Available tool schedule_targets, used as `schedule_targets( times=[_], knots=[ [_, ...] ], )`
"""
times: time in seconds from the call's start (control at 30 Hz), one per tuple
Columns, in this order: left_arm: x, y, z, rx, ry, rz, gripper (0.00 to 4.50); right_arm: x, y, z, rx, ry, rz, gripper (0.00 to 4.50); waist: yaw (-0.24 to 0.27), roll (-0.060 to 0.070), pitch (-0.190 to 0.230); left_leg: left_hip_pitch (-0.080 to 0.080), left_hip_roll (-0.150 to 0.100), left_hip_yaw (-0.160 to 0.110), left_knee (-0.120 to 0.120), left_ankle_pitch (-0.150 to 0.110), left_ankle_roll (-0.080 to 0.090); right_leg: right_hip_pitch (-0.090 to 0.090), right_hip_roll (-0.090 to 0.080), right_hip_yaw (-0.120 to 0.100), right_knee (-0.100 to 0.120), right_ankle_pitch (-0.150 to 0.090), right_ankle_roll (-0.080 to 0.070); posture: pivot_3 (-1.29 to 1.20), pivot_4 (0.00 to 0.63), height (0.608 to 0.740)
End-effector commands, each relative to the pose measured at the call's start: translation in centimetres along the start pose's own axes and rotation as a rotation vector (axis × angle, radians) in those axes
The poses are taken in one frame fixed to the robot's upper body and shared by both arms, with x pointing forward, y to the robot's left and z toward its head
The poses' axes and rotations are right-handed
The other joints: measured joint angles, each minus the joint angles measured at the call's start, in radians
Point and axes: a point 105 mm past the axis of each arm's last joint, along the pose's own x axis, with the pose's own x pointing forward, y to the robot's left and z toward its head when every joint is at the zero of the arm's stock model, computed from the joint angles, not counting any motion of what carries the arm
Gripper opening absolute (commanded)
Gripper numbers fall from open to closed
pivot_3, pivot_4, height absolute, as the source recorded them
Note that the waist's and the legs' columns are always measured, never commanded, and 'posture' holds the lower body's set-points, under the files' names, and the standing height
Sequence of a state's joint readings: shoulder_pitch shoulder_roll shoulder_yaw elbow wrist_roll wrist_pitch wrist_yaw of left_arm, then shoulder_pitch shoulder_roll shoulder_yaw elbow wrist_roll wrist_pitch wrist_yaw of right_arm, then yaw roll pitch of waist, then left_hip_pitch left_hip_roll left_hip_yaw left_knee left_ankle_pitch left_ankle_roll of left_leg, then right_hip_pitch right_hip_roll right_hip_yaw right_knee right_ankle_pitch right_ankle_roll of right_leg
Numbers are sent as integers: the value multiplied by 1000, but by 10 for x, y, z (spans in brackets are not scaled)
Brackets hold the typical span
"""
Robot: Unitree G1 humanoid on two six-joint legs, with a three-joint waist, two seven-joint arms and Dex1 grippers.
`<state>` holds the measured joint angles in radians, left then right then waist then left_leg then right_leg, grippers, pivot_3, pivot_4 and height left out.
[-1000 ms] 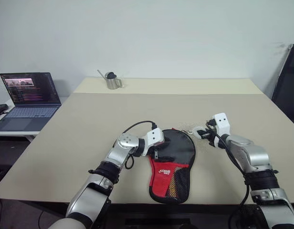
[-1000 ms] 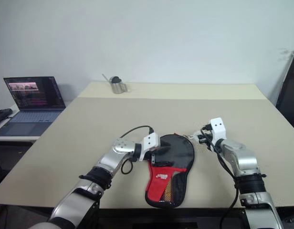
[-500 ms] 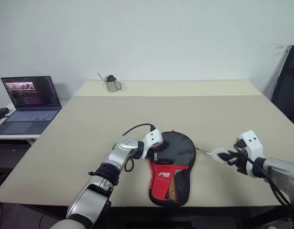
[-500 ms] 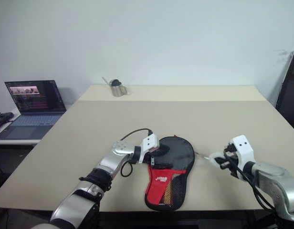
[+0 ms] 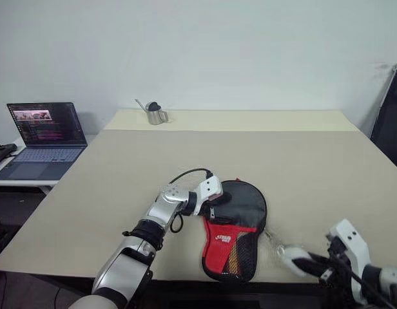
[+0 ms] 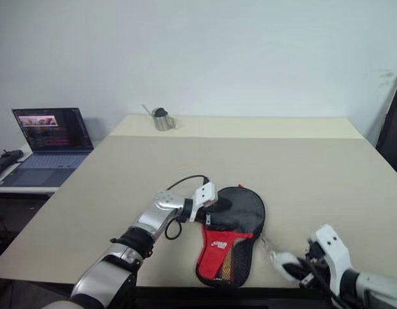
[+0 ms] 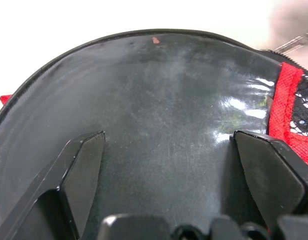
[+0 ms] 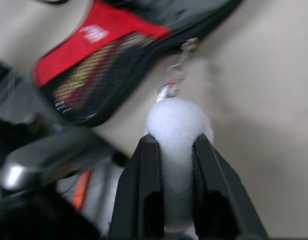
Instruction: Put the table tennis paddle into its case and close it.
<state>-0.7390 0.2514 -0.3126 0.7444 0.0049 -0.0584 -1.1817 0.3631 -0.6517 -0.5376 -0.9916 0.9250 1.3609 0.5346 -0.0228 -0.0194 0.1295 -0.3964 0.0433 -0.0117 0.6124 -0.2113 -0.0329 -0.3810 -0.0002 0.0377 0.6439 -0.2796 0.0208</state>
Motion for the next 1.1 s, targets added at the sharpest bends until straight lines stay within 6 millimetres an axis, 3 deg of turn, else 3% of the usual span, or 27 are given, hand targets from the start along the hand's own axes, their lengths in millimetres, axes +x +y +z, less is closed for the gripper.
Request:
schedule_targets(
  times=[0.03,0.23,0.77,0.97,1.1],
  knots=[
    [-3,-28,-72,-139,243,-52,4500,-3,42,-12,1,54,218,240,4,0,0,0,-1,0,-1,-1,-1,3,-2,0,0,-2,1,0,150,740],
    [-1,-28,-71,-132,243,-56,4500,3,61,-25,49,81,277,225,16,-6,-4,1,-5,-3,-1,-11,-4,8,-3,-3,0,-10,9,0,150,740],
    [2,-29,-73,-121,248,-54,4500,14,110,-41,133,67,474,222,2,-12,-4,16,1,-10,-1,-14,-4,15,-9,-2,-1,-18,2,0,150,740],
    [3,-28,-72,-111,248,-56,4500,24,121,-32,144,45,506,222,0,-13,-4,16,1,-10,-1,-14,-4,15,-9,-2,-1,-18,2,0,150,740],
    [4,-28,-72,-108,247,-57,4500,31,113,-16,109,16,445,221,-1,-13,-4,16,1,-11,-1,-14,-4,15,-9,-2,-1,-18,2,0,150,740]
  ],
)
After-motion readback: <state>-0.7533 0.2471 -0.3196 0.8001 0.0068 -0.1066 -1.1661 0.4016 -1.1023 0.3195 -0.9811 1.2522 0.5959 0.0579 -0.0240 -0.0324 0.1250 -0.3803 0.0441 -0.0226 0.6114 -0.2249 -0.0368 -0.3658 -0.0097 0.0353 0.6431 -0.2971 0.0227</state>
